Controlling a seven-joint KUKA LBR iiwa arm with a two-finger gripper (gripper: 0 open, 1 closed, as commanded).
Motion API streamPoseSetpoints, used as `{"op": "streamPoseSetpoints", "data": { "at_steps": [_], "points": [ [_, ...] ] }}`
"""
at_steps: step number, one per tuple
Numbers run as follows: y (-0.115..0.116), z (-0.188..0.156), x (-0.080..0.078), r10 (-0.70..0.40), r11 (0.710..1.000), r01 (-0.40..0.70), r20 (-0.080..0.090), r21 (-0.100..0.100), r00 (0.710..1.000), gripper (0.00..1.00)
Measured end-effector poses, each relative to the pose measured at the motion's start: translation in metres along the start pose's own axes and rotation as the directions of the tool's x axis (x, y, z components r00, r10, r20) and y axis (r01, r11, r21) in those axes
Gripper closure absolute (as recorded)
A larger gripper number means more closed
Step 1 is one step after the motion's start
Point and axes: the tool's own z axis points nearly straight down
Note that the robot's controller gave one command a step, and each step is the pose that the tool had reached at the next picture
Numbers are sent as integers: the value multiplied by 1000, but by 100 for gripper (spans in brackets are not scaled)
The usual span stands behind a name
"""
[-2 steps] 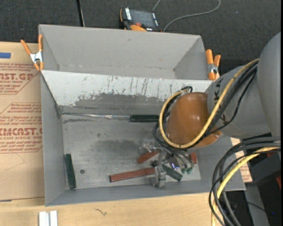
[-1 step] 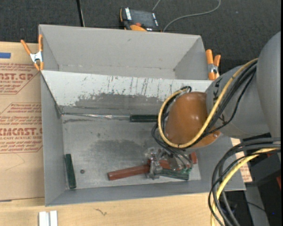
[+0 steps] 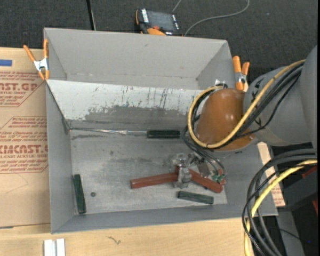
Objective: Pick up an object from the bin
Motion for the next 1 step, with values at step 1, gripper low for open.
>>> {"op": "streamPoseSetpoints", "data": {
  "at_steps": [1],
  "points": [
    [-43,-151,-58,-575,818,575,4,2,818,100]
  ]
}}
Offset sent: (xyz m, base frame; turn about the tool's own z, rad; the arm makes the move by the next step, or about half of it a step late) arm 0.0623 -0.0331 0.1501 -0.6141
